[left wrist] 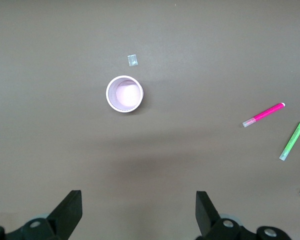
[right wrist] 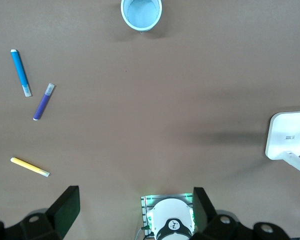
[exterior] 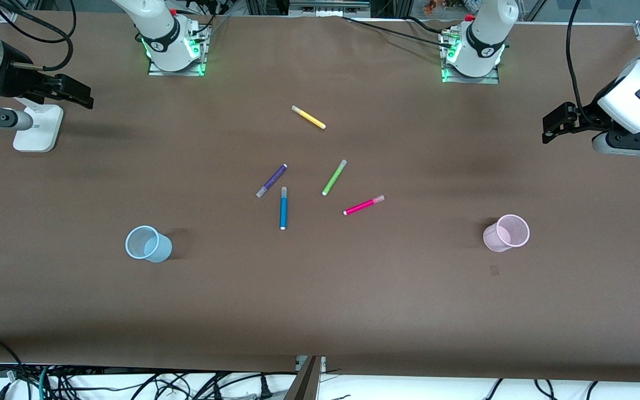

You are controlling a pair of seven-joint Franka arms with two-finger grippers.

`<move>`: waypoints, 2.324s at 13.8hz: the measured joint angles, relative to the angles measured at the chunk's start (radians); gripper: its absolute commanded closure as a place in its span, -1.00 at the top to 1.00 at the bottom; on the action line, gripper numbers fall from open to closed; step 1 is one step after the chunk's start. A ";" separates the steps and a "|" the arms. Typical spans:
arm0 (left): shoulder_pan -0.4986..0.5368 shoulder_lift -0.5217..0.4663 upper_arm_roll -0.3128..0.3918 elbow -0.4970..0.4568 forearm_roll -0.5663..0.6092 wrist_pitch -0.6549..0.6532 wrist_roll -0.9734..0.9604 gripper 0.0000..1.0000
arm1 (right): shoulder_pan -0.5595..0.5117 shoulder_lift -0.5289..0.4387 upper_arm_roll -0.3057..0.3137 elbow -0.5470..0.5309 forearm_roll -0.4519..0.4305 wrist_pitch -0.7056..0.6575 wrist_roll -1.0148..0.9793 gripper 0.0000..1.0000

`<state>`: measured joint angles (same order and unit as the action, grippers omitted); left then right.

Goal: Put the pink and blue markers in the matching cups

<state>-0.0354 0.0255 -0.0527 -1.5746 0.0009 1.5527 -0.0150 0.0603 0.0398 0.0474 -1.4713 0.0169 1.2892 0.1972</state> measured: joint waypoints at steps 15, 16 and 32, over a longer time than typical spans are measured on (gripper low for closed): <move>-0.013 0.076 -0.015 -0.004 -0.011 -0.097 0.027 1.00 | 0.023 0.043 0.003 -0.013 0.001 -0.001 -0.037 0.99; -0.017 0.092 -0.023 -0.004 -0.011 -0.106 0.057 1.00 | 0.044 0.056 0.005 -0.014 0.003 0.016 -0.007 0.99; -0.106 0.505 -0.230 -0.155 -0.010 0.563 0.579 1.00 | 0.375 0.464 0.013 -0.025 0.005 0.481 0.387 0.99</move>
<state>-0.1415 0.5306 -0.2823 -1.7298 -0.0094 2.1154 0.5638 0.4357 0.5036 0.0607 -1.4968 0.0221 1.7704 0.5840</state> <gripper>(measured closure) 0.000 0.000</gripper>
